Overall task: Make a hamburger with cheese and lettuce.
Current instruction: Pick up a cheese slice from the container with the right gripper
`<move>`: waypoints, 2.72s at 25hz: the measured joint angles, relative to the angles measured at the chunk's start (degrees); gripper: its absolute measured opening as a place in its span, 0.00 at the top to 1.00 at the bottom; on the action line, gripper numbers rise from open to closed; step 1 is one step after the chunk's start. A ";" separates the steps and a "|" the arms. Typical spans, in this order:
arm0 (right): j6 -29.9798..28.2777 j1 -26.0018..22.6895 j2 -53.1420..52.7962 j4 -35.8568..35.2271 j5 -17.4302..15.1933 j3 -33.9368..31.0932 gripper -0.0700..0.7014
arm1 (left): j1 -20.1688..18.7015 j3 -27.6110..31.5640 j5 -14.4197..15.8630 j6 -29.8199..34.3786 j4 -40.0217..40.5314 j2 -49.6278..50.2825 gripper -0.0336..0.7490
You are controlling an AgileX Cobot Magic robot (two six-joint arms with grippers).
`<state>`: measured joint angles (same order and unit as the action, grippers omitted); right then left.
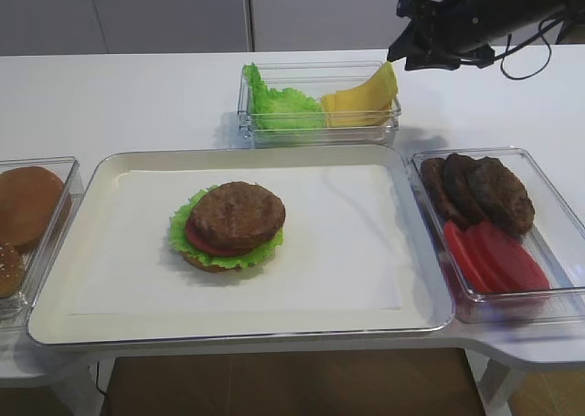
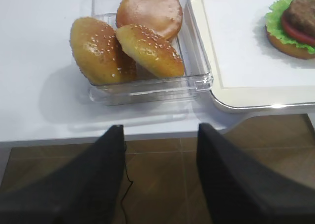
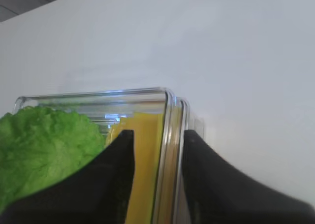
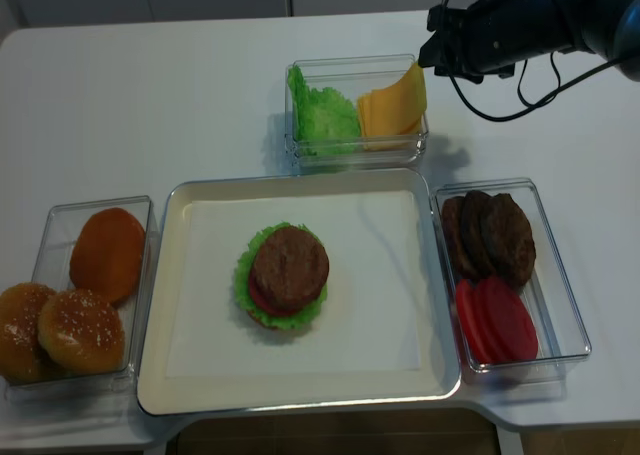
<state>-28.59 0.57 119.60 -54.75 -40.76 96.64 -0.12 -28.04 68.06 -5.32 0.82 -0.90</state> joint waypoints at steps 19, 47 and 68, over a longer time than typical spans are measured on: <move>-1.74 0.00 3.03 -4.21 1.03 0.00 0.61 | 0.00 0.00 0.00 0.00 0.00 0.00 0.50; -4.18 0.00 3.49 -6.87 -0.20 0.22 0.90 | 0.00 0.00 0.00 0.00 0.00 0.00 0.50; -6.24 0.00 0.09 -7.67 -1.99 0.33 0.90 | 0.00 0.00 0.00 0.00 0.00 0.00 0.50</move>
<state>-34.83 0.57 119.68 -62.42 -42.75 96.97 -0.12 -28.04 68.06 -5.32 0.82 -0.90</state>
